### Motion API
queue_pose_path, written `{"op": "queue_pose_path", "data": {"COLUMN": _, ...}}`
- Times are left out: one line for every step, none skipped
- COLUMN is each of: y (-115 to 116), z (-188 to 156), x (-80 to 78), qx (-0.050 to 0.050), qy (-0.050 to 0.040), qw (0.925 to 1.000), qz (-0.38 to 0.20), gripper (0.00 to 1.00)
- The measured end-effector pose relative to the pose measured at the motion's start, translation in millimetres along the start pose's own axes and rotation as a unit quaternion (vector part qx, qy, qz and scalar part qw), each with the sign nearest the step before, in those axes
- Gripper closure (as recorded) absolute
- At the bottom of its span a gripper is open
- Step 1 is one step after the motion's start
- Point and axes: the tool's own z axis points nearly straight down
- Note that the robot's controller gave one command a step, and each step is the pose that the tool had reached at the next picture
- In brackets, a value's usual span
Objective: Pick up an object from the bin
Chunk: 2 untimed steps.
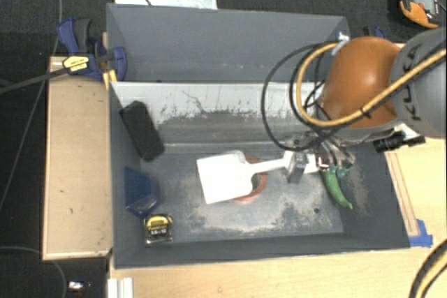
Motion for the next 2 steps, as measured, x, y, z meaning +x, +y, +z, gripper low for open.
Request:
{"op": "queue_pose_path", "data": {"y": 7, "z": 68, "x": -13.4, "qx": -0.001, "qy": -0.0032, "qw": 1.0000, "qz": -0.008, "gripper": 1.00}}
{"op": "queue_pose_path", "data": {"y": 6, "z": -6, "x": -8.0, "qx": 0.000, "qy": -0.0030, "qw": 1.0000, "qz": 0.000, "gripper": 1.00}}
